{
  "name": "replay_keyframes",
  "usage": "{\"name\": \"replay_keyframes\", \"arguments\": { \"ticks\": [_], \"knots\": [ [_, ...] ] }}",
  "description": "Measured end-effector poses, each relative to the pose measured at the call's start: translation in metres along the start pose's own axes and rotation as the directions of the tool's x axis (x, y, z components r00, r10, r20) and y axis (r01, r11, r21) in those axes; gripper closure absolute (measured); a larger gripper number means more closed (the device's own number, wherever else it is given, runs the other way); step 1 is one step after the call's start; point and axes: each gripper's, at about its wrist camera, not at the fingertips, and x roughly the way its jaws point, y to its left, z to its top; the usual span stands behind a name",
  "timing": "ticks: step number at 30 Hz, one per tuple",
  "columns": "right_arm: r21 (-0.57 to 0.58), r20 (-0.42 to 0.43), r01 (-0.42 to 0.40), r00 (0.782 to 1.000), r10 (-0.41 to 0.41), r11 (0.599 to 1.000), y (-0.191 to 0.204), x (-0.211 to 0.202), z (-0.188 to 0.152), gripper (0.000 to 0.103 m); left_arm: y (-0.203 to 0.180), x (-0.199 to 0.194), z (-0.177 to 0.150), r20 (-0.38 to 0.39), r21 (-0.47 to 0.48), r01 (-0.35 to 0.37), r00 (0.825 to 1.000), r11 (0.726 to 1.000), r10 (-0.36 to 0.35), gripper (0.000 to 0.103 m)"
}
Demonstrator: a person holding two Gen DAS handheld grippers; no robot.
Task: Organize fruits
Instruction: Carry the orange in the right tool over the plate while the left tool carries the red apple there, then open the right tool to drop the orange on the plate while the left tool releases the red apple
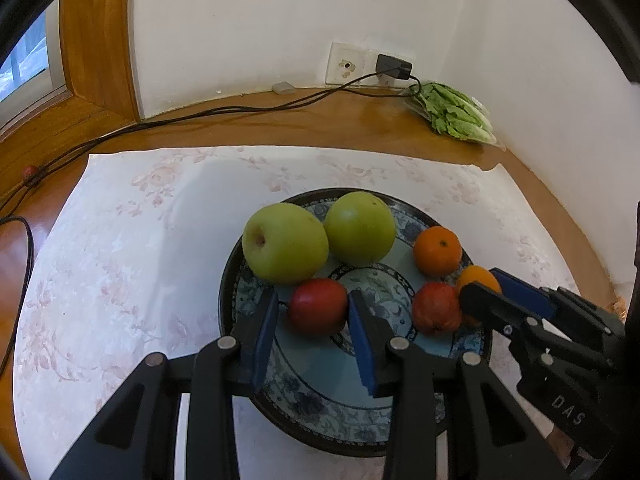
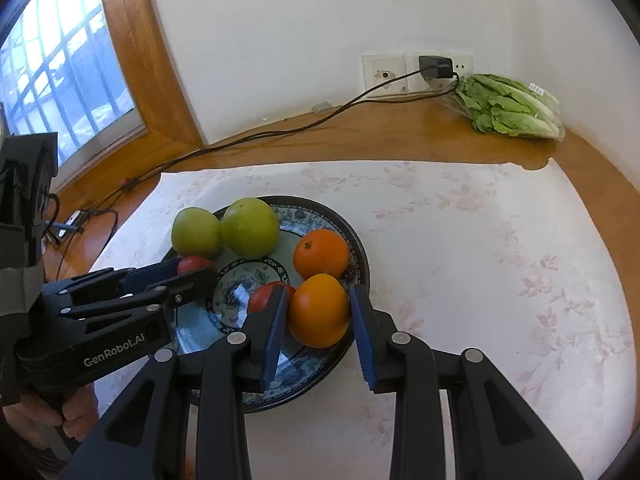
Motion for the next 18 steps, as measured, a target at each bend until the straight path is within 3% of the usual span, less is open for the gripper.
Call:
{"name": "replay_keyframes", "arguments": {
  "ticks": [13, 18],
  "knots": [
    [0.024, 0.012, -0.01, 1.0, 0.01, 1.0, -0.0052, 0.0001, -0.0006, 0.07, -0.0048, 0.0043, -0.0008, -0.001, 0.014, -0.017, 1.0, 1.0, 0.017, 0.065],
    [0.04, -0.002, -0.02, 1.0, 0.02, 0.999, -0.0058, -0.0002, -0.0003, 0.059, -0.0072, 0.0021, -0.0016, -0.016, 0.018, -0.009, 1.0, 1.0, 0.009, 0.051]
  ]
}}
